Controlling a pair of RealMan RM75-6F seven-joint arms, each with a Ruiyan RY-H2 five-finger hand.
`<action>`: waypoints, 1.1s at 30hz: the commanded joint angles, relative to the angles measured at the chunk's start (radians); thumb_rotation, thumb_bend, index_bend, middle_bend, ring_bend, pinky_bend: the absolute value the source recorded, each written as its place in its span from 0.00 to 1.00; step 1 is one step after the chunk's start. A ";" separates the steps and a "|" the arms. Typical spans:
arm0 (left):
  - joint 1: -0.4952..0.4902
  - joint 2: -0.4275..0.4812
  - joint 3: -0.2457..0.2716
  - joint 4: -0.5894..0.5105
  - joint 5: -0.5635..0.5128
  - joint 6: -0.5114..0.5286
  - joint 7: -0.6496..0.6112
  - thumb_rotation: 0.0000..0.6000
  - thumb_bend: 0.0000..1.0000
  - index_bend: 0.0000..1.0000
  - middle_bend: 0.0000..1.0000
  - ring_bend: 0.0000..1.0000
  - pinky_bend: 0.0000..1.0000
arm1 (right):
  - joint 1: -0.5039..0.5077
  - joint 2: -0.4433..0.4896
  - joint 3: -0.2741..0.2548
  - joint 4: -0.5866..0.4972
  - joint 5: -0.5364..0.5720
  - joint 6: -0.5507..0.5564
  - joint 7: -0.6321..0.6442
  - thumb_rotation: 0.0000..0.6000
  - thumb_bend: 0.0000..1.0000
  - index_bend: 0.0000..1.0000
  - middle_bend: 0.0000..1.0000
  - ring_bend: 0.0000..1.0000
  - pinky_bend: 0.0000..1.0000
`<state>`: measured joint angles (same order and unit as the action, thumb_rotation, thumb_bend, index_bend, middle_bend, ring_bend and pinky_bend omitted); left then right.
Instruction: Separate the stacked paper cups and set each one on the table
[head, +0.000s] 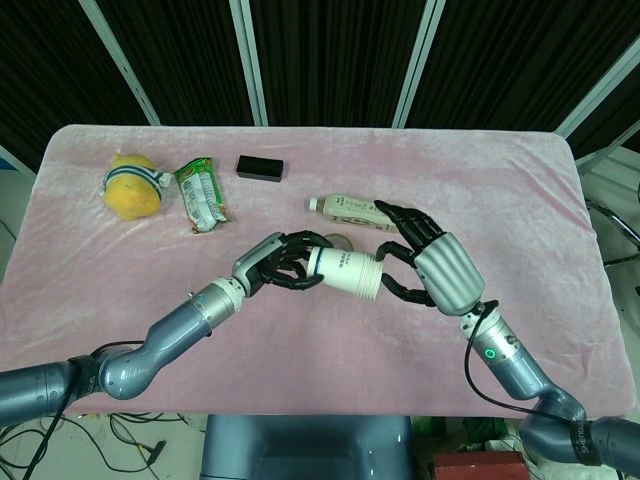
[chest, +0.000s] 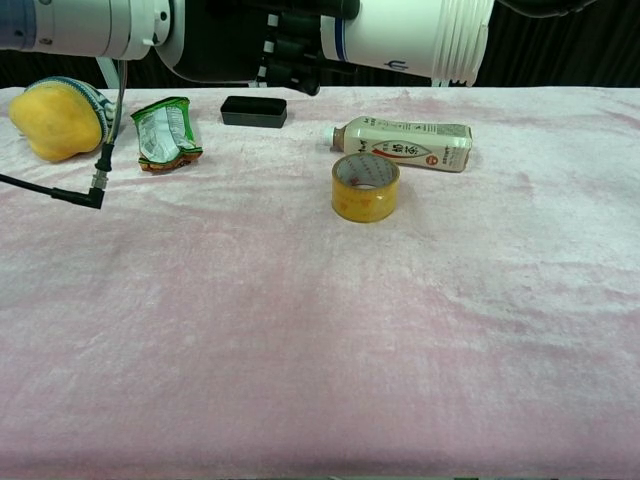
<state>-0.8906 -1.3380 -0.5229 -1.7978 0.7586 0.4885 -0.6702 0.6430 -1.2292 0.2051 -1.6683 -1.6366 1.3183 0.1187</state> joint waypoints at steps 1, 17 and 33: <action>0.001 -0.001 0.001 0.001 0.000 0.000 -0.001 1.00 0.42 0.44 0.46 0.35 0.59 | 0.002 -0.004 -0.001 0.001 -0.003 0.000 0.002 1.00 0.27 0.52 0.03 0.12 0.18; -0.003 -0.010 0.007 0.022 -0.005 -0.005 -0.005 1.00 0.42 0.44 0.46 0.35 0.59 | 0.005 -0.009 -0.008 0.005 -0.006 -0.010 0.016 1.00 0.36 0.65 0.03 0.12 0.18; -0.008 -0.029 0.014 0.036 -0.003 -0.012 -0.005 1.00 0.42 0.44 0.46 0.35 0.59 | -0.002 0.001 -0.009 -0.028 -0.014 0.007 0.065 1.00 0.51 0.80 0.06 0.16 0.18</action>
<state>-0.8980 -1.3661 -0.5084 -1.7623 0.7560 0.4770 -0.6748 0.6412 -1.2282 0.1967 -1.6951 -1.6496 1.3249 0.1832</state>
